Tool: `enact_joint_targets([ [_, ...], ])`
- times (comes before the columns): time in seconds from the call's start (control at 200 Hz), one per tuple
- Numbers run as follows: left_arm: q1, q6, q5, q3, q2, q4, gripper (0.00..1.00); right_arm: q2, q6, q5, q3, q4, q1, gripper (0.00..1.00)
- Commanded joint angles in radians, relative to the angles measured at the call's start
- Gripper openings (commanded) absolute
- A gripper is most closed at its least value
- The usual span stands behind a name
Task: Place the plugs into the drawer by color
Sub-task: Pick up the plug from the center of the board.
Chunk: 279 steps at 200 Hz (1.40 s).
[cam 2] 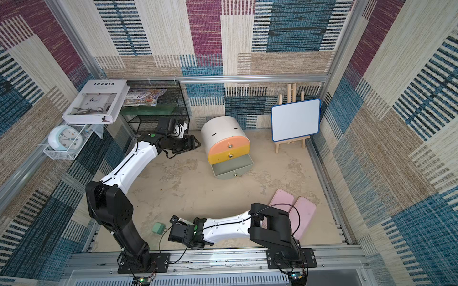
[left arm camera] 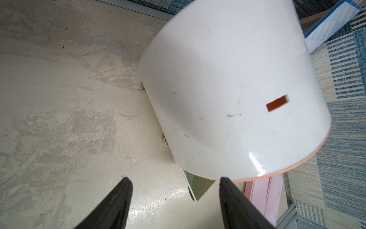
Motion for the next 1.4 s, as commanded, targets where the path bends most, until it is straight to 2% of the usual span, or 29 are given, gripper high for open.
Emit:
enact_joint_targets([
  [0.0,0.001,0.005,0.009,0.002,-0.006,0.022,0.73,-0.039,0.021,0.038,-0.061,0.017,-0.02,0.66],
  [0.3,0.003,-0.008,0.023,0.034,0.041,0.018,0.73,-0.205,-0.019,0.033,-0.249,0.098,-0.137,0.64],
  [0.496,0.003,-0.009,0.029,0.023,0.044,0.022,0.73,-0.322,-0.047,-0.086,-0.259,0.114,-0.142,0.67],
  [0.846,0.001,-0.018,0.042,0.01,0.027,0.034,0.74,-0.305,0.092,-0.112,-0.265,-0.034,-0.157,0.7],
  [1.392,-0.004,-0.034,0.056,0.007,0.044,0.039,0.73,-0.271,0.066,-0.128,-0.283,0.039,-0.197,0.68],
])
